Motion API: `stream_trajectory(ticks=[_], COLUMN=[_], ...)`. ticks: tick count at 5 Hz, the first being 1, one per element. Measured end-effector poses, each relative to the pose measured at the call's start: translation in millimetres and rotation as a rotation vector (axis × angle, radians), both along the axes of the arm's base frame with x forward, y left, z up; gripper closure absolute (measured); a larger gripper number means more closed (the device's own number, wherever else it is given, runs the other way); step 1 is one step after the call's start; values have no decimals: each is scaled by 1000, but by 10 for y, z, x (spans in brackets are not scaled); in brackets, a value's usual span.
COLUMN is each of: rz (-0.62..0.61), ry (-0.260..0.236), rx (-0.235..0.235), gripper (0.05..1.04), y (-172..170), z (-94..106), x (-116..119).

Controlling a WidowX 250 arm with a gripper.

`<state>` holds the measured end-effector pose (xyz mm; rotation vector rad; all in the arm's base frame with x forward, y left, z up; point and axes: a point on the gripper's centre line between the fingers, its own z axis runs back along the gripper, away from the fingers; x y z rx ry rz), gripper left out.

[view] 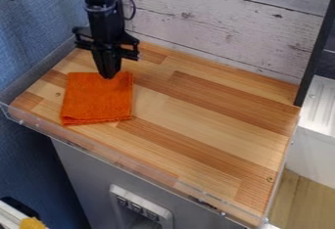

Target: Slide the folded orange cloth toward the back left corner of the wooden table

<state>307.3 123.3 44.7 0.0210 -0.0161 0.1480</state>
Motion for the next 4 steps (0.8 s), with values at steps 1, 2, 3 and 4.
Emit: stream_trajectory(ticks=[1,2,3,4], rz=[-1,-16,-15,-19], ry=[23,34,44,41], rx=[-12,-24,-32,-34], gripper=[1025,1025,1025,1025], y=[-8,-31,-44,-51], z=[-112,-190,-277,-307], x=[-10,-33,-51,-71])
